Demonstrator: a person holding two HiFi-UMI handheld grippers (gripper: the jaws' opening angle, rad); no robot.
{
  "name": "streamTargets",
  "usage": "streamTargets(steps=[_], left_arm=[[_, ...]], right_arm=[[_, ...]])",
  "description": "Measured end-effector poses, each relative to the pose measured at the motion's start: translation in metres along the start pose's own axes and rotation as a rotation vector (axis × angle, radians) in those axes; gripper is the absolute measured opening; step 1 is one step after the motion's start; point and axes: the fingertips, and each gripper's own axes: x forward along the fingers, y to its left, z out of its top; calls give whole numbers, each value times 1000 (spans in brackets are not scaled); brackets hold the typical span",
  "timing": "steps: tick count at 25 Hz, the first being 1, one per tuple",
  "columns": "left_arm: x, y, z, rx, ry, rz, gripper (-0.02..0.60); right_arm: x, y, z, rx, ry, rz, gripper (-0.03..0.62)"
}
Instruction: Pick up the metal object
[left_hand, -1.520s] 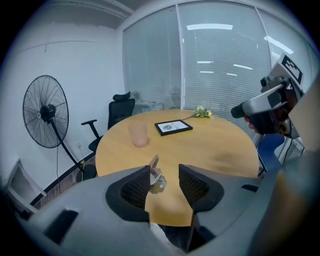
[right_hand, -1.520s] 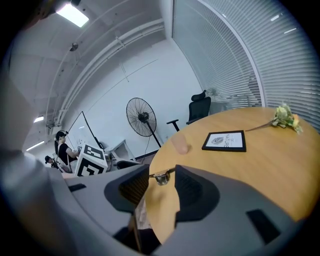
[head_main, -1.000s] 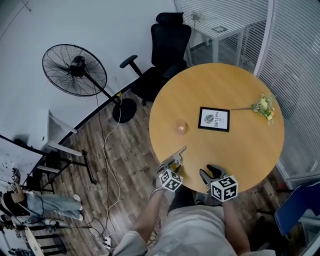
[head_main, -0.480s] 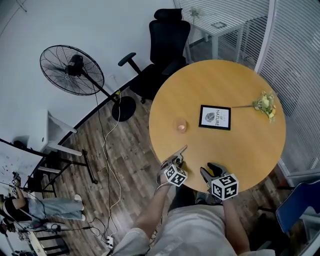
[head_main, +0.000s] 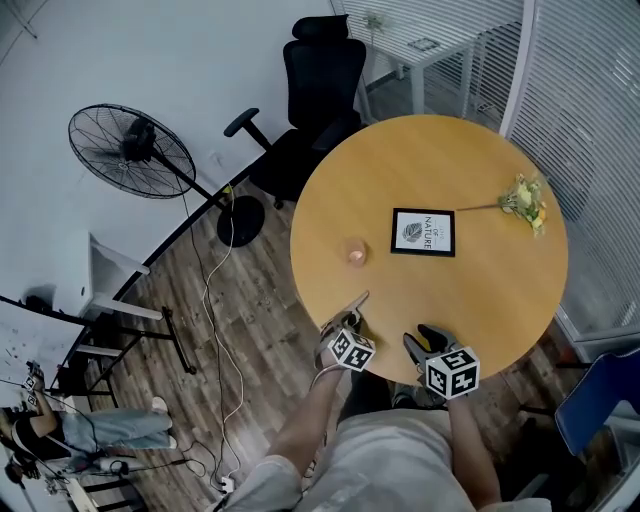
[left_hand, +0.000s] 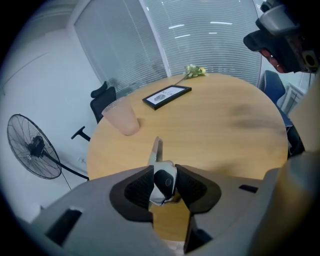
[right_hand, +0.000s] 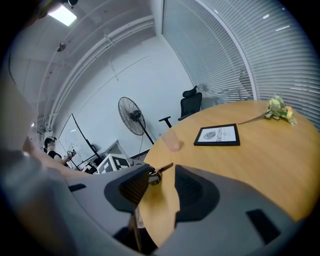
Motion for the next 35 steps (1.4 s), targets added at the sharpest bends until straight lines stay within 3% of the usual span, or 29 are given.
streamTargets(steps=[12, 25, 32, 35], left_arm=[[-3, 8, 4, -54, -21, -10, 102], [-11, 10, 4, -56, -36, -45, 72], [-21, 10, 12, -97, -85, -66, 60], [-26, 12, 16, -121, -113, -66, 14]], right_arm=[[5, 2, -1, -9, 17, 3, 156], [-1, -3, -2, -12, 14, -15, 155], [1, -1, -5, -17, 20, -8, 153], [1, 0, -5, -17, 21, -6, 152]])
